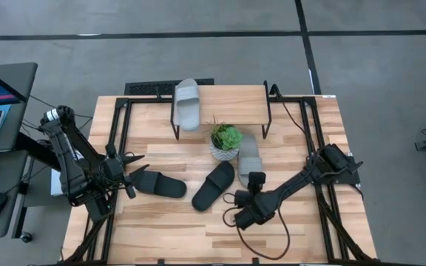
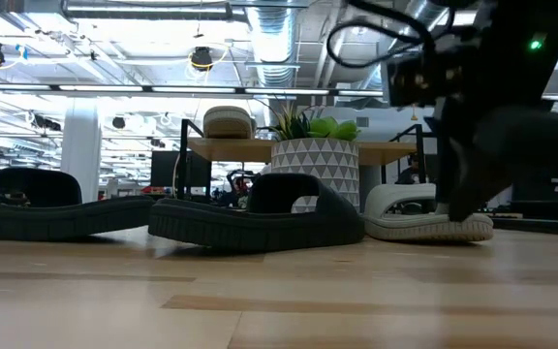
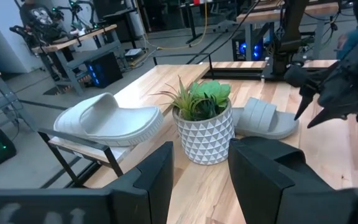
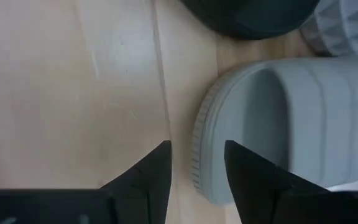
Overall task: Pick and place slides into the shelf
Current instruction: Put the gray slide on the shelf
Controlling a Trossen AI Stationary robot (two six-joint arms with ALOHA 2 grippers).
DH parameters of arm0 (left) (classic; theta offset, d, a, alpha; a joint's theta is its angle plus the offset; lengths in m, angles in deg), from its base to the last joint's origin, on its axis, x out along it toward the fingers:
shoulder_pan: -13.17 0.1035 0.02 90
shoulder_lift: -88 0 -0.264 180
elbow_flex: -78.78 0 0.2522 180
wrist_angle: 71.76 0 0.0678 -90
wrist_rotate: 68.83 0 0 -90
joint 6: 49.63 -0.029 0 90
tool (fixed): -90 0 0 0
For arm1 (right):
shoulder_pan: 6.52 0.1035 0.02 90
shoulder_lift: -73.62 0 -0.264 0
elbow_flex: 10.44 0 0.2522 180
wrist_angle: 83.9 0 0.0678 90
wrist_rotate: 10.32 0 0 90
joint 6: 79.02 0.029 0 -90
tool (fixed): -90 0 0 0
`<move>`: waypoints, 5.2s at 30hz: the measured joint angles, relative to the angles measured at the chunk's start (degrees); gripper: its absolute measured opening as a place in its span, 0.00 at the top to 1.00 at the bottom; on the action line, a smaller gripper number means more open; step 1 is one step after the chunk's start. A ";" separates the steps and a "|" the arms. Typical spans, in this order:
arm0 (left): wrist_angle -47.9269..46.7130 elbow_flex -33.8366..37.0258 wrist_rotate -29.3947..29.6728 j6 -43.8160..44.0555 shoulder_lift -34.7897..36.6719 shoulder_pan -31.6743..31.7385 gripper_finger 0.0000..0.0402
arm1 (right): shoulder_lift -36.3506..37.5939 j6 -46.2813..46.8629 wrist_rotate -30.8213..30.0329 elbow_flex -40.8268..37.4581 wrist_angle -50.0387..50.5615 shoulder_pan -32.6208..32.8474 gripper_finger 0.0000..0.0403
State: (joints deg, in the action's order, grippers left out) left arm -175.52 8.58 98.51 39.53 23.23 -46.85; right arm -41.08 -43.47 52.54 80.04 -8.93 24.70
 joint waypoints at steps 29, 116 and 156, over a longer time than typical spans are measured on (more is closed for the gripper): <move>4.10 0.02 -1.07 -3.05 -0.05 0.01 0.65 | 0.41 -0.05 -1.81 -10.21 -8.54 -2.99 0.66; 26.65 0.02 -2.21 -6.42 -0.07 0.01 0.65 | 0.33 20.82 1.41 46.50 28.81 21.79 0.97; 109.47 0.02 -59.45 -63.38 0.33 16.76 0.65 | 3.80 -38.14 -24.13 58.22 5.62 34.04 0.97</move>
State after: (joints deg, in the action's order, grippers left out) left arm -66.06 8.60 39.06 -23.86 23.56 -30.08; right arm -37.28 -81.60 28.40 138.26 -3.31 58.74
